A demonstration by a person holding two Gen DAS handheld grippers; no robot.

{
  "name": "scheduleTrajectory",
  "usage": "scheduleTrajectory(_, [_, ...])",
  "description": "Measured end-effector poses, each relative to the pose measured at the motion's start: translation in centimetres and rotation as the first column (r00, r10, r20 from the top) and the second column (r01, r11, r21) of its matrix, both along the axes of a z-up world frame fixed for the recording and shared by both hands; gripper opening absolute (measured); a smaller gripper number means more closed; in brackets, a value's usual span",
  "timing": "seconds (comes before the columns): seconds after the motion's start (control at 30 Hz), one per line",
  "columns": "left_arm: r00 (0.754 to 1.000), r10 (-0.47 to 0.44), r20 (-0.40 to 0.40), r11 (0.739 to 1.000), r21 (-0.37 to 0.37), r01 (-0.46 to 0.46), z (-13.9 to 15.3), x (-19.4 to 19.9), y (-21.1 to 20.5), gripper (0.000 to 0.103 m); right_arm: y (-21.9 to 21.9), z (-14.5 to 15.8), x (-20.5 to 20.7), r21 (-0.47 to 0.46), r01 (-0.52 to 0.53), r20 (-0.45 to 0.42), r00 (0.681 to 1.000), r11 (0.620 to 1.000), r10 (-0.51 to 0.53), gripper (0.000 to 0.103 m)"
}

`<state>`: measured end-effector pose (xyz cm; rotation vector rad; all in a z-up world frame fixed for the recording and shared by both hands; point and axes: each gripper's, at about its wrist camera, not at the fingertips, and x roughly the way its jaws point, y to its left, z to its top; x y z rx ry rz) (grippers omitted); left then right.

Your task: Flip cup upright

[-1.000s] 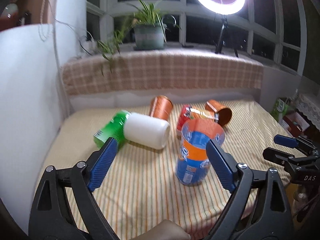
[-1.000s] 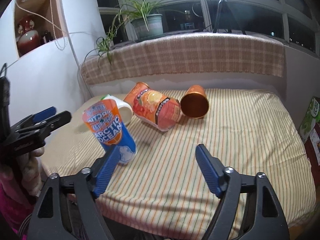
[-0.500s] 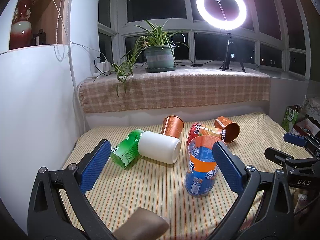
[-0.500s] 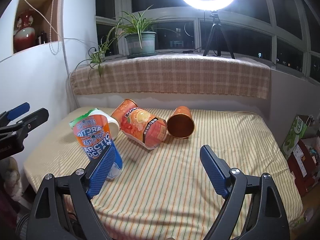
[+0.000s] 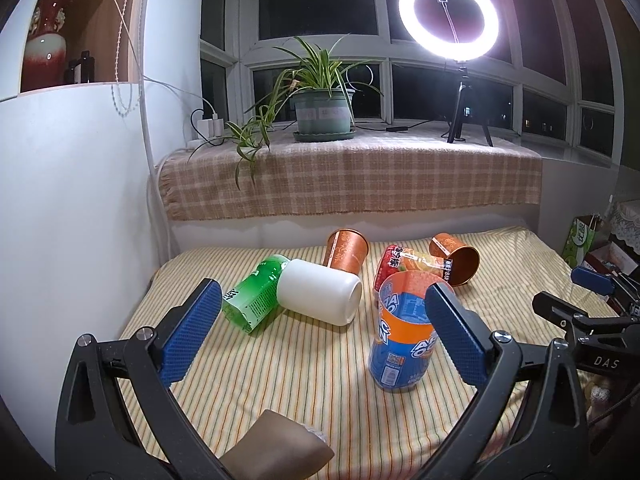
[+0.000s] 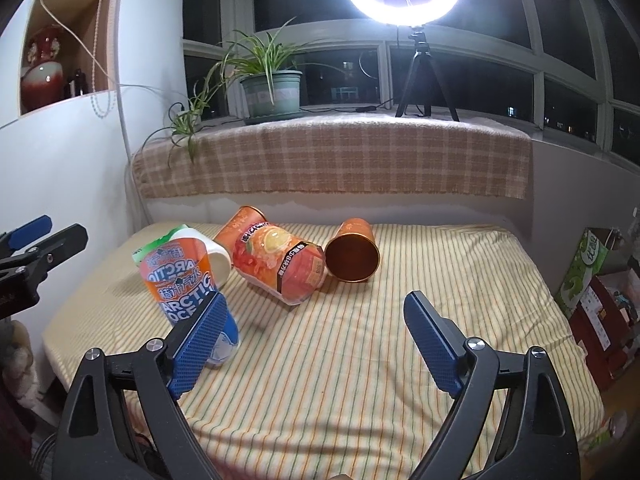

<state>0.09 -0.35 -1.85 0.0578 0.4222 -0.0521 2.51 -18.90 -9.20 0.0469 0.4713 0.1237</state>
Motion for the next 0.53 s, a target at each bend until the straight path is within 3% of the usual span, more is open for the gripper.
scheduleTrajectory(0.53, [1.000, 0.023, -0.003, 0.999, -0.022, -0.023, -0.1, 0.4, 1.3, 0.103, 0.6, -0.6, 1.2, 0.004, -0.019, -0.041, 0.999, 1.000, 0.019, 0.090])
